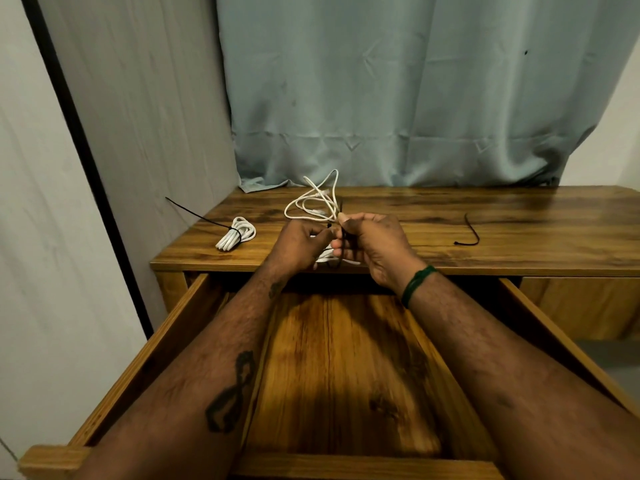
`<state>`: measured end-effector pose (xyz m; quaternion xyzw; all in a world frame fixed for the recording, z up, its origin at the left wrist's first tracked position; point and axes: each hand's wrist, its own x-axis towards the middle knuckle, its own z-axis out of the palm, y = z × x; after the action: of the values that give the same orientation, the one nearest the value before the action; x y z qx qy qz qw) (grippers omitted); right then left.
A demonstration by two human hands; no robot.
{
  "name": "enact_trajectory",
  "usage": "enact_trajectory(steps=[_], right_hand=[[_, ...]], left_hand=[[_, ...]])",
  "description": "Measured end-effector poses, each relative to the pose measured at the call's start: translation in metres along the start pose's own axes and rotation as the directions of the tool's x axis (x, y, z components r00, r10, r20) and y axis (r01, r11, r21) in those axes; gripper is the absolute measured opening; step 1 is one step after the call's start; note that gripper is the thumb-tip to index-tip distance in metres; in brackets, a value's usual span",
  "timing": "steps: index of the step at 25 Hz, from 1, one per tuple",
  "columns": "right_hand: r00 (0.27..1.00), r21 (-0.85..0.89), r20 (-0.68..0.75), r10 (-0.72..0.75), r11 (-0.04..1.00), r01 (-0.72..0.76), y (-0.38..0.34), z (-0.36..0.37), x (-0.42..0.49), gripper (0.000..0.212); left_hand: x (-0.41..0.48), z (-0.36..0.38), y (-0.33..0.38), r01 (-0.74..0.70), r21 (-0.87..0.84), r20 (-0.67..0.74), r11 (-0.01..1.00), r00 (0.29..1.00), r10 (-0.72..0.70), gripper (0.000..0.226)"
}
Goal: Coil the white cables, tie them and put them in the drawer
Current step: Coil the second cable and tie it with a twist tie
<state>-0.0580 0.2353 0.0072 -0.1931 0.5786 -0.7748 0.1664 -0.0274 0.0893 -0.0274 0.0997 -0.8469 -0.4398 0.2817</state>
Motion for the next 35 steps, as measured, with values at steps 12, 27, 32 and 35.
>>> enact_trajectory(steps=[12, 27, 32, 35], right_hand=[[0.992, -0.196, -0.039, 0.122, 0.972, -0.128, -0.007, -0.004, -0.008, 0.018], [0.987, -0.192, -0.028, 0.156, 0.969, -0.159, -0.004, -0.008, -0.003, 0.015], [0.988, -0.175, 0.000, 0.152, 0.973, -0.149, 0.001, -0.009, 0.000, 0.012], [0.994, -0.177, 0.015, 0.113, 0.978, -0.108, 0.002, -0.008, 0.001, 0.016]], left_hand=[[-0.005, 0.001, 0.011, -0.041, 0.046, 0.039, 0.998, 0.998, 0.039, 0.033], [-0.004, 0.001, 0.008, -0.130, 0.120, 0.075, 0.984, 0.990, 0.121, 0.035], [-0.005, -0.002, 0.012, -0.211, 0.224, 0.125, 0.952, 0.975, 0.186, 0.026], [-0.002, -0.001, 0.011, -0.237, 0.265, 0.150, 0.935, 0.968, 0.203, 0.021]])
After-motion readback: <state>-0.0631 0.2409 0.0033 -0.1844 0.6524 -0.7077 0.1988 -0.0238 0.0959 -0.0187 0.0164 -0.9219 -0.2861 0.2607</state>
